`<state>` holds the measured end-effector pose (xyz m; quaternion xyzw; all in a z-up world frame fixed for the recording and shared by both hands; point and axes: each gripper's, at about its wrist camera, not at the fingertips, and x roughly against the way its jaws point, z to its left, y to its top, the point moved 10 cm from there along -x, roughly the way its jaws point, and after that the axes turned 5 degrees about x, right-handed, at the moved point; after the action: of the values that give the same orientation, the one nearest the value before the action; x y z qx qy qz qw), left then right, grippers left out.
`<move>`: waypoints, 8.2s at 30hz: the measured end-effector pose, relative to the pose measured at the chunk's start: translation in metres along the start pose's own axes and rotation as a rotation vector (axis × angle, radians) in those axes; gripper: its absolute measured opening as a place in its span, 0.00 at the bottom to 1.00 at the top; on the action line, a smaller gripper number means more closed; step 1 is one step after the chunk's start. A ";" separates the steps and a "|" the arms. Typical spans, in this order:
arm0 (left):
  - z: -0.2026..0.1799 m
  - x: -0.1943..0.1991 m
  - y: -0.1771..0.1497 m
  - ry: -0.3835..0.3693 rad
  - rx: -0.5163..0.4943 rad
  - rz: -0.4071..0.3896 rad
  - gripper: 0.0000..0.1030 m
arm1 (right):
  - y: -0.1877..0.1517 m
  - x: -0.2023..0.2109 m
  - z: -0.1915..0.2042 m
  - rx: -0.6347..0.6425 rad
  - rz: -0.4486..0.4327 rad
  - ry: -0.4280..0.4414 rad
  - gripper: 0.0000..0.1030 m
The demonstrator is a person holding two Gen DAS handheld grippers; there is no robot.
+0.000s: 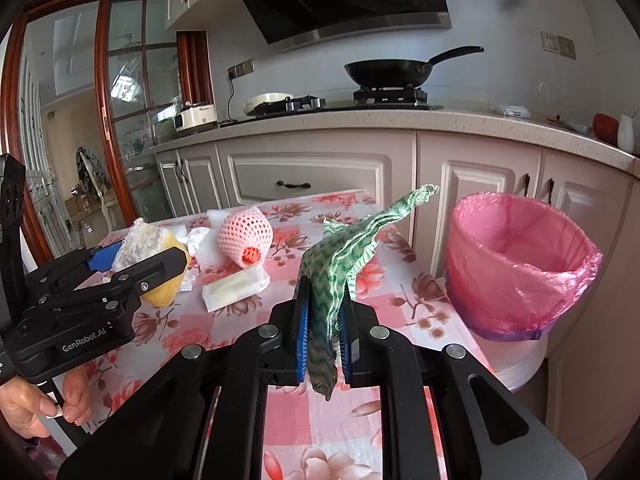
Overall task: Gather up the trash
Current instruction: 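Carry the cloth and sponge over the pink bin and open both tools, then move both open tools back over the table items, then grasp the twisted white tissue with the left tool while the right grasps the white paper packet, then carry the tissue and packet over the pink bin and open both tools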
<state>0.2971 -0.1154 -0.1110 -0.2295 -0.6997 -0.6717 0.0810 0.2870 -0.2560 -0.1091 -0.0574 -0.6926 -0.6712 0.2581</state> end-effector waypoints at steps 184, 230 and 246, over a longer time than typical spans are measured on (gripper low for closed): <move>0.217 -0.014 -0.108 0.313 0.275 0.302 0.34 | -0.055 -0.121 0.116 -0.008 0.359 0.108 0.35; -0.070 0.002 0.072 -0.138 -0.067 -0.176 0.34 | 0.054 0.050 -0.079 -0.058 -0.141 -0.210 0.35; -0.179 -0.123 0.113 -0.316 -0.113 -0.156 0.36 | 0.058 0.004 -0.211 -0.117 -0.102 -0.368 0.36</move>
<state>0.4194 -0.3170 -0.0463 -0.2815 -0.6805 -0.6697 -0.0954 0.3671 -0.4547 -0.0625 -0.1589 -0.6897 -0.7008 0.0888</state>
